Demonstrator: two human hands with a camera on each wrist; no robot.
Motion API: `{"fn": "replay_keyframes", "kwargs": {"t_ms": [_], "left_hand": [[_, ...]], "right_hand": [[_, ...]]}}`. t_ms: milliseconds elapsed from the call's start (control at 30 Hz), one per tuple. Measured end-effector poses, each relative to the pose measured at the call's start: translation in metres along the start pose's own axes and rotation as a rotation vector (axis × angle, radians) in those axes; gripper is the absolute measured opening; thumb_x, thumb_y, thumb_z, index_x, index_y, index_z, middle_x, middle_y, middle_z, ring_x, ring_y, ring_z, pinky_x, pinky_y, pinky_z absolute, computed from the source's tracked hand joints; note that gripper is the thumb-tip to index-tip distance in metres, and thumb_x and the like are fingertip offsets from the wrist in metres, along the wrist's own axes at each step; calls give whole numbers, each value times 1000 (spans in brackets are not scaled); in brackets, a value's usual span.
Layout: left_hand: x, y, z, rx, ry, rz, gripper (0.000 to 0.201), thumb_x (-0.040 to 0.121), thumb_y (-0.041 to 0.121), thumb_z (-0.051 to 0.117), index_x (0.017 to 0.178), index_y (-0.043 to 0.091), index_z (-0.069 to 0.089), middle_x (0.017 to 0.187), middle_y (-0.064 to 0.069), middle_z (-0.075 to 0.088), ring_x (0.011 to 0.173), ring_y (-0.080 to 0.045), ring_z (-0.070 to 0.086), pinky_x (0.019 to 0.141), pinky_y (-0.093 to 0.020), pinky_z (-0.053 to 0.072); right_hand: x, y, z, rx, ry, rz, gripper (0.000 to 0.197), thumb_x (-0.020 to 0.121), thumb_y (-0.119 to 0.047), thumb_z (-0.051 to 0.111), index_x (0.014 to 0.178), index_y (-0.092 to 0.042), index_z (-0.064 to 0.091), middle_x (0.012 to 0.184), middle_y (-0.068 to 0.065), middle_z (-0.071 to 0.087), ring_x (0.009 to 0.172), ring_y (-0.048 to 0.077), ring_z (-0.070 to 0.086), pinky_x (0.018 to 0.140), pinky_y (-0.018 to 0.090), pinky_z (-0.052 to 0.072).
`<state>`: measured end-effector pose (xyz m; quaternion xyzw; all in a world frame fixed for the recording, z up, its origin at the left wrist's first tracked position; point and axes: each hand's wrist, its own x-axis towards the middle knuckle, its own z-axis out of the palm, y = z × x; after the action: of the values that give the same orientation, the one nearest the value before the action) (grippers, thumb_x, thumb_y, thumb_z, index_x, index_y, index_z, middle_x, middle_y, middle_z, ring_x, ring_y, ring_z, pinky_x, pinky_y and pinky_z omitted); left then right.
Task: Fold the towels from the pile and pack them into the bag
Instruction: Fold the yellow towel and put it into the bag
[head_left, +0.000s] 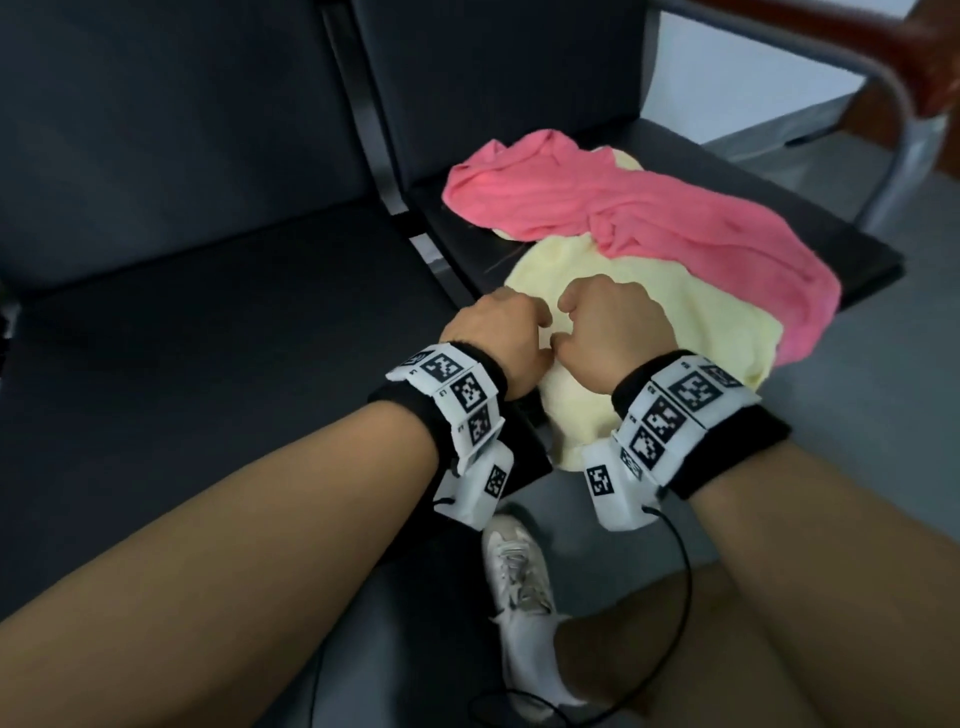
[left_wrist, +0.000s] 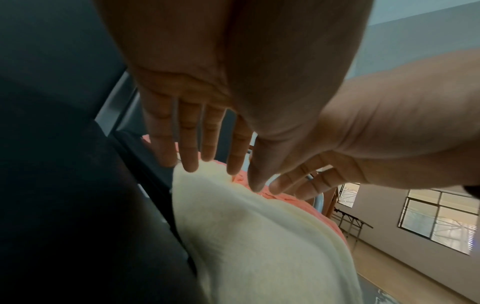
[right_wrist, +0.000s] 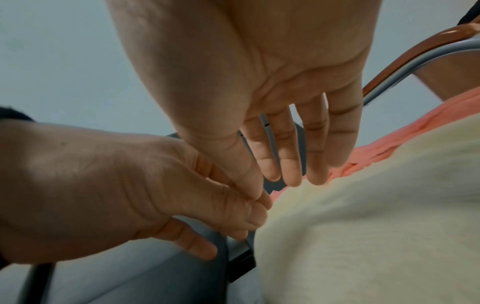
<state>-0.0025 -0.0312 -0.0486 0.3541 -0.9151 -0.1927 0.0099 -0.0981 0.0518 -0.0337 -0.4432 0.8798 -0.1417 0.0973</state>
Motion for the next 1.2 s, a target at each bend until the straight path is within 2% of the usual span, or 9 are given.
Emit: {"fn": "replay_keyframes", "kwargs": {"t_ms": [200, 367, 500, 600, 700, 833, 1000, 1133, 1200], "left_hand": [[26, 14, 19, 20, -47, -26, 60, 90, 38, 71, 145, 28, 49, 149, -7, 45, 129, -29, 54, 102, -38, 46], [37, 19, 24, 53, -48, -45, 74, 87, 38, 75, 151, 26, 40, 138, -7, 54, 122, -30, 58, 93, -38, 48], [38, 25, 23, 31, -57, -72, 51, 88, 38, 72, 133, 19, 56, 118, -5, 66, 106, -30, 65, 92, -43, 56], [34, 27, 23, 19, -65, -61, 27, 93, 31, 63, 117, 19, 66, 108, -7, 68, 96, -30, 66, 85, -41, 58], [30, 28, 21, -29, -29, -23, 17, 93, 27, 55, 101, 22, 70, 99, -8, 68, 90, -32, 66, 74, -36, 52], [23, 30, 18, -167, 5, -4, 12, 91, 24, 54, 90, 28, 65, 94, -4, 68, 92, -31, 63, 73, -34, 44], [17, 34, 14, -283, 97, 7, 9, 93, 24, 55, 99, 26, 62, 99, -2, 68, 94, -27, 62, 79, -36, 48], [16, 37, 9, -270, 139, 39, 19, 95, 21, 54, 114, 20, 55, 102, -3, 66, 97, -30, 62, 80, -37, 48], [14, 38, 8, -252, 141, 49, 27, 96, 29, 55, 122, 21, 50, 102, -2, 67, 96, -29, 63, 81, -38, 50]], "right_hand": [[6, 34, 0, -48, -35, 41, 40, 92, -26, 69, 128, -14, 58, 132, 8, 55, 117, 29, 57, 89, 35, 45], [12, 47, 6, -27, -72, 70, 44, 90, -22, 69, 131, -14, 54, 134, 10, 51, 119, 30, 55, 90, 38, 48], [16, 45, 8, -1, -84, 52, 49, 90, -19, 68, 135, -11, 50, 130, 11, 57, 119, 30, 56, 91, 38, 47], [16, 40, 9, 41, -85, 50, 50, 90, -20, 67, 134, -9, 47, 121, 13, 62, 112, 33, 59, 79, 36, 45], [15, 39, 10, 51, -91, 40, 47, 91, -19, 63, 134, -11, 46, 115, 15, 63, 106, 36, 61, 74, 37, 44], [12, 43, 10, 53, -88, 54, 33, 92, -20, 58, 123, -14, 54, 109, 13, 64, 100, 35, 62, 72, 36, 43], [9, 43, 6, 74, -6, 79, 18, 94, -23, 56, 111, -16, 59, 104, 11, 65, 85, 30, 53, 69, 35, 37], [9, 38, 3, 142, 128, 57, 25, 97, -22, 54, 120, -13, 58, 114, 11, 65, 103, 36, 60, 73, 36, 37], [10, 36, 0, 200, 202, 45, 28, 98, -24, 54, 123, -10, 55, 118, 13, 63, 108, 37, 59, 76, 36, 36]]}}
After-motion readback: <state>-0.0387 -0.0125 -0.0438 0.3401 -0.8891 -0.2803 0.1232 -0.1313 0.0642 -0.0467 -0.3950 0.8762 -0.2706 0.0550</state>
